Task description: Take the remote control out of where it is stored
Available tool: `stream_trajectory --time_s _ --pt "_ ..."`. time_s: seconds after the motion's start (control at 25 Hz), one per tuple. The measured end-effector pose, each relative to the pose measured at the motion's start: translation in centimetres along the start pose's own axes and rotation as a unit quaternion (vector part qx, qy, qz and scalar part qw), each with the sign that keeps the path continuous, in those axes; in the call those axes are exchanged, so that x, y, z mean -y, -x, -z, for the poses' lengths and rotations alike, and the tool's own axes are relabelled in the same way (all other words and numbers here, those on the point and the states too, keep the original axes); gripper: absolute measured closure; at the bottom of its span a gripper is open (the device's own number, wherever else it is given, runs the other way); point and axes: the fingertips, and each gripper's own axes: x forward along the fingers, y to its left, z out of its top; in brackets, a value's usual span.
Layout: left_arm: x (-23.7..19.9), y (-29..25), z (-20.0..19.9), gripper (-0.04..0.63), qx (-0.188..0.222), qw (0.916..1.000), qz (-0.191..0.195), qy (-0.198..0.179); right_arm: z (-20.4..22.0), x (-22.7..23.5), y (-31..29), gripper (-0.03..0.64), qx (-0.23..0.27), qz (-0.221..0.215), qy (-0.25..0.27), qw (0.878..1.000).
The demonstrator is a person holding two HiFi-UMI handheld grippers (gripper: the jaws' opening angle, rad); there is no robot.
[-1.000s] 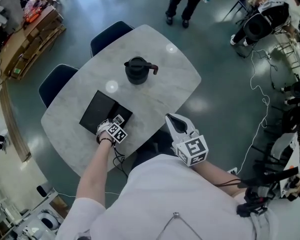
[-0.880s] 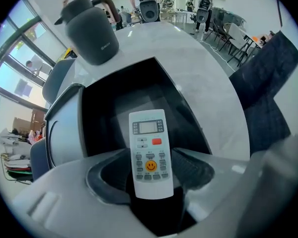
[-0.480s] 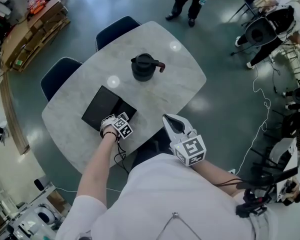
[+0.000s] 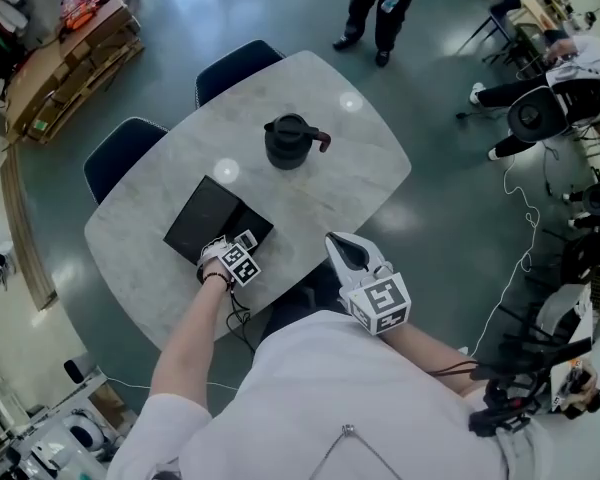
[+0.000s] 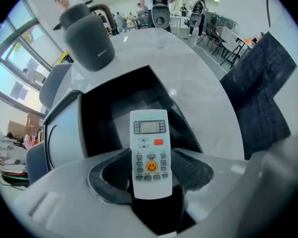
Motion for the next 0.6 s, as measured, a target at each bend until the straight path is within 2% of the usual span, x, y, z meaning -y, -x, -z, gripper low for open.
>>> stream_trajectory --time_s 0.2,0.32,0.4,0.44,0.6 --pt "-0.4 3.3 -0.7 0.351 0.056 0.9967 -0.035 0.047 -0.4 0.6 0.5 0.589 0.007 -0.004 0.003 1.000" --pt "-1.2 6.9 -1.9 0.351 0.109 0.9851 -0.057 0.120 -1.0 0.9 0.4 0.589 0.014 -0.023 0.009 1.000" --pt "-1.9 9.8 -2.3 0.351 0.157 0.9659 -0.067 0.195 -1.6 0.7 -0.2 0.589 0.019 -0.040 0.016 0.999" --pt "-2.0 11.5 -2.4 0.351 0.186 0.9517 -0.070 0.234 -1.9 0.4 -0.5 0.589 0.021 -0.050 0.020 0.998" --pt "-1.7 19.1 -1.7 0.351 0.299 0.8799 -0.085 0.359 -3.1 -2.7 -1.7 0.589 0.032 -0.096 0.043 0.994"
